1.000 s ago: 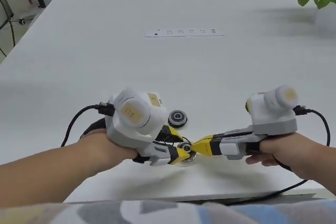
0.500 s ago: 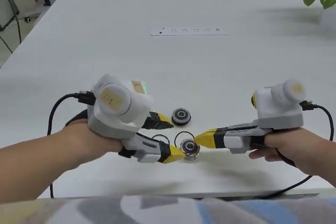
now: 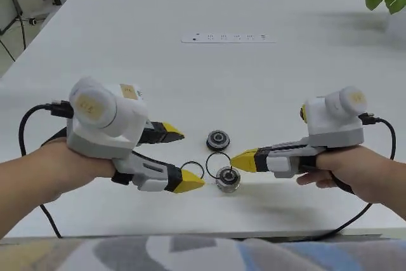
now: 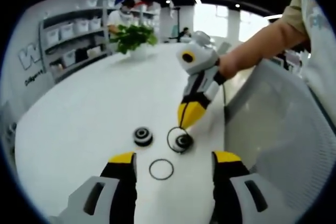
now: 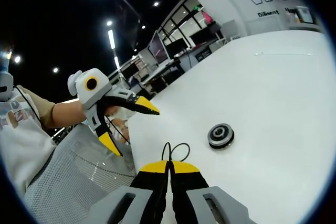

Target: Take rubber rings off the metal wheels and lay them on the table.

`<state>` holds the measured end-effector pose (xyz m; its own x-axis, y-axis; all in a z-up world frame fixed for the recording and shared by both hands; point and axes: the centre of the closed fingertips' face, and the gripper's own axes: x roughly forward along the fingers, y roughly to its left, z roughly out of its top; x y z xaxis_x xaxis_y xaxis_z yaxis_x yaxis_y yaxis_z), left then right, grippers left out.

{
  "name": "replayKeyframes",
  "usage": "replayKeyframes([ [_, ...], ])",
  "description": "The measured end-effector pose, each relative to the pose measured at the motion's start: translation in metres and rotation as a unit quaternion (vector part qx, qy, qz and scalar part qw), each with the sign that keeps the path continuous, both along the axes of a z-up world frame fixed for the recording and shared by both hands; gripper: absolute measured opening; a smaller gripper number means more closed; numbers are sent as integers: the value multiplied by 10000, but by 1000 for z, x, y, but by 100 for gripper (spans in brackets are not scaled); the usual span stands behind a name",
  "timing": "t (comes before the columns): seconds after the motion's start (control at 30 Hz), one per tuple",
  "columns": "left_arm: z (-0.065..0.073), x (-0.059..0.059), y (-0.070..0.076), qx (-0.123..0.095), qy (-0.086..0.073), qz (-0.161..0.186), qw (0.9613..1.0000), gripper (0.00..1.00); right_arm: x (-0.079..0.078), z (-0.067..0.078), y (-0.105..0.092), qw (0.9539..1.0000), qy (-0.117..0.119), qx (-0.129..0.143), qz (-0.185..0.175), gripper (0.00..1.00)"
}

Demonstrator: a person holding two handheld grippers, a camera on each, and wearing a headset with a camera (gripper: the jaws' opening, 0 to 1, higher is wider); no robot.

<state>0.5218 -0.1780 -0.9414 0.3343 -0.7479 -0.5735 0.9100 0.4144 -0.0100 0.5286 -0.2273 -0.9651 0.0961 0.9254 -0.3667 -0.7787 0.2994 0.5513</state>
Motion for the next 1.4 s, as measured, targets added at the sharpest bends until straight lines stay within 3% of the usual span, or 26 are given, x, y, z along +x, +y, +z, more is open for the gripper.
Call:
replayKeyframes([
  [0.2, 1, -2, 15, 6, -16, 140, 9999, 63, 1, 1, 12, 9999, -22, -23, 111, 0],
  [0.63, -3, -6, 44, 31, 121, 547, 9984, 70, 10, -9, 33, 9996, -13, -209, 201, 0],
  [1.4, -2, -6, 60, 82, 98, 763, 9970, 70, 12, -32, 49, 9977, 181, -605, 232, 0],
])
